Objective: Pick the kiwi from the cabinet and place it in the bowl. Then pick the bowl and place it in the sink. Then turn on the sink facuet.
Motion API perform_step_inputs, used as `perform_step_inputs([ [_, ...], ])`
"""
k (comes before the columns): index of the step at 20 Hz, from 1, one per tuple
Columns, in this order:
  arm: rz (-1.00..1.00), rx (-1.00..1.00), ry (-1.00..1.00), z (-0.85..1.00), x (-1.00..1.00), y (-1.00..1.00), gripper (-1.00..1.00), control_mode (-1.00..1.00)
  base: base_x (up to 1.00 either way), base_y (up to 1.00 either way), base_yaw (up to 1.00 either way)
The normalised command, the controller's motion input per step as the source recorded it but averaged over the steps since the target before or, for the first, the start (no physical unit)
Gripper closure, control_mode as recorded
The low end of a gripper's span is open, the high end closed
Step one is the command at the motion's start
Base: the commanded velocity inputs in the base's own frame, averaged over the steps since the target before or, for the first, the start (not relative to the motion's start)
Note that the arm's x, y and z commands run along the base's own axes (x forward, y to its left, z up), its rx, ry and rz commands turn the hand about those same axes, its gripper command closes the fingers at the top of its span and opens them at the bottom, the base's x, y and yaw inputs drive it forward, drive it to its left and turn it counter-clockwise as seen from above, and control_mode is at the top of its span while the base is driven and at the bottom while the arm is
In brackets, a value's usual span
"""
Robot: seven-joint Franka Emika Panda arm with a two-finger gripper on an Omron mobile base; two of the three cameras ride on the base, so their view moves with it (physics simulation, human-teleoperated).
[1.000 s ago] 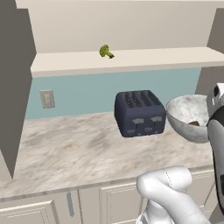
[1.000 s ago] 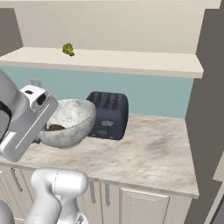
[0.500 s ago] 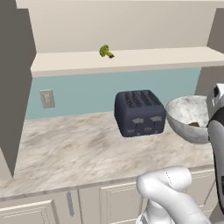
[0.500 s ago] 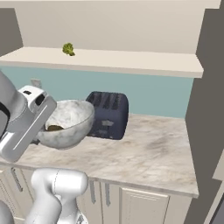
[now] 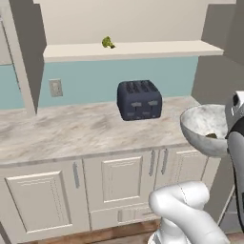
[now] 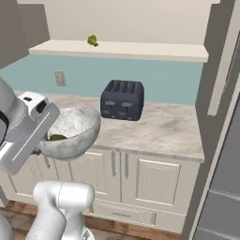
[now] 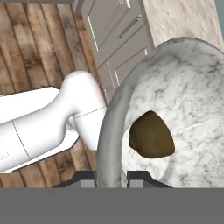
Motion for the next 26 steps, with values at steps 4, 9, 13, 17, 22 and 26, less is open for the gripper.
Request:
perform_step_inputs([
  [4,0.00,0.00,0.00,0.00,0.00,0.00,1.00,1.00,-0.72,0.00,0.26],
  [9,0.00,0.00,0.00,0.00,0.00,0.00,1.00,1.00,-0.50,0.00,0.57],
  [13,0.00,0.00,0.00,0.00,0.00,0.00,1.00,1.00,-0.61,0.00,0.59],
  [17,0.00,0.00,0.00,0.00,0.00,0.00,1.00,1.00,-0.63,0.01,0.67],
  [22,0.00,0.00,0.00,0.00,0.00,0.00,1.00,1.00,-0.21,0.19,0.74],
  [26,0.00,0.00,0.00,0.00,0.00,0.00,1.00,1.00,0.00,0.23,0.83],
])
